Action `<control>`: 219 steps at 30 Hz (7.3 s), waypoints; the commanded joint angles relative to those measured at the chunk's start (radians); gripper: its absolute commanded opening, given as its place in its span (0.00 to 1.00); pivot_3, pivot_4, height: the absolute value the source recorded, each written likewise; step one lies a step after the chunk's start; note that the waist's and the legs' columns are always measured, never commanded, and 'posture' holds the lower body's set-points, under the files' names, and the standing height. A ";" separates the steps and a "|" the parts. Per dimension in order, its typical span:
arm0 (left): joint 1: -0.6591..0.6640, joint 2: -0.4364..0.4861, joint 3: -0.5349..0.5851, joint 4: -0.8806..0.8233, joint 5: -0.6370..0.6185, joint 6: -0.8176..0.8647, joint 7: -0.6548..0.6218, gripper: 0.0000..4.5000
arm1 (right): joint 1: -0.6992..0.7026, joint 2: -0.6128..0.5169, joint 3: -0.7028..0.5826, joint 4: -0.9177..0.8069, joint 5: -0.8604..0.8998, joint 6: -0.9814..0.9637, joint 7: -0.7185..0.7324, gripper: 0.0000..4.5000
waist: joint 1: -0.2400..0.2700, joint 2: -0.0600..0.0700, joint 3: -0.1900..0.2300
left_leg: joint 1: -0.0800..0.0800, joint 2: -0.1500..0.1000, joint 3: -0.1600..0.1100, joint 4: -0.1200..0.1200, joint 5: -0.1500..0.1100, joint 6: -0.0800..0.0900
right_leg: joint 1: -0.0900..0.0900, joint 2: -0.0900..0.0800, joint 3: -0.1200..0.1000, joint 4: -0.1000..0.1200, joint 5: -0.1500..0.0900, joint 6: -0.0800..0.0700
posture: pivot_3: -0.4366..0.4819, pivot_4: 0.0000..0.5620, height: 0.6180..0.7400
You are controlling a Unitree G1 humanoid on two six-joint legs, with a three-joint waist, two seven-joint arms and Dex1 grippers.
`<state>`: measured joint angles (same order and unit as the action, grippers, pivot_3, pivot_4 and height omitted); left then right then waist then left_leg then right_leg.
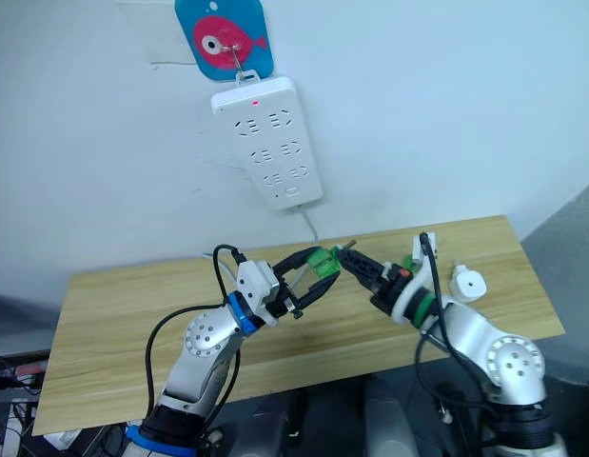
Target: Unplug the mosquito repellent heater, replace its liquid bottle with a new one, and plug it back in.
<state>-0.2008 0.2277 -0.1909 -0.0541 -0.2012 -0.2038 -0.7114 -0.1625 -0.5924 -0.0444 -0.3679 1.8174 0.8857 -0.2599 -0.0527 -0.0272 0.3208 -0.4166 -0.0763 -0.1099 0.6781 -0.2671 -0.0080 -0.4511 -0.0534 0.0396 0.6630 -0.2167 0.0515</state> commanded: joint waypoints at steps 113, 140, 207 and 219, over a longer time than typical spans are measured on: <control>0.115 0.183 -0.007 -0.291 -0.216 0.127 -0.285 0.50 | -0.323 -0.344 0.032 0.413 0.155 0.491 0.619 0.66 | -0.007 0.012 0.027 | -0.008 0.002 0.002 0.000 -0.004 0.007 | 0.000 -0.001 0.001 -0.016 0.004 0.008 | 0.37 0.64 1.00; 0.097 0.177 -0.019 -0.264 -0.214 0.125 -0.317 0.50 | -0.343 -0.313 0.072 0.367 0.155 0.492 0.618 0.66 | -0.005 0.012 0.027 | -0.008 0.001 0.001 0.001 -0.004 0.007 | 0.000 -0.001 0.001 -0.016 0.004 0.007 | 0.38 0.64 1.00; 0.051 0.152 -0.036 -0.228 -0.204 0.126 -0.384 0.50 | -0.418 -0.220 0.208 0.283 0.155 0.479 0.637 0.88 | -0.004 0.012 0.026 | -0.008 0.001 0.001 0.001 -0.004 0.007 | -0.001 -0.001 0.001 -0.015 0.005 0.007 | 0.39 0.60 1.00; 0.025 0.150 -0.032 -0.192 -0.204 0.121 -0.364 0.50 | -0.397 -0.214 0.217 0.271 0.155 0.457 0.634 0.99 | -0.004 0.012 0.026 | -0.008 0.001 0.001 0.001 -0.004 0.007 | -0.001 -0.001 0.001 -0.015 0.005 0.007 | 0.39 0.61 1.00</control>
<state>-0.1807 0.3778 -0.2203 -0.2423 -0.4098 -0.0766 -1.0813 -0.5628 -0.8138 0.1807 -0.0415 1.9263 1.3417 0.3479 -0.0567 -0.0152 0.3470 -0.4250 -0.0750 -0.1085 0.6793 -0.2710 -0.0013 -0.4522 -0.0540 0.0407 0.6481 -0.2118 0.0585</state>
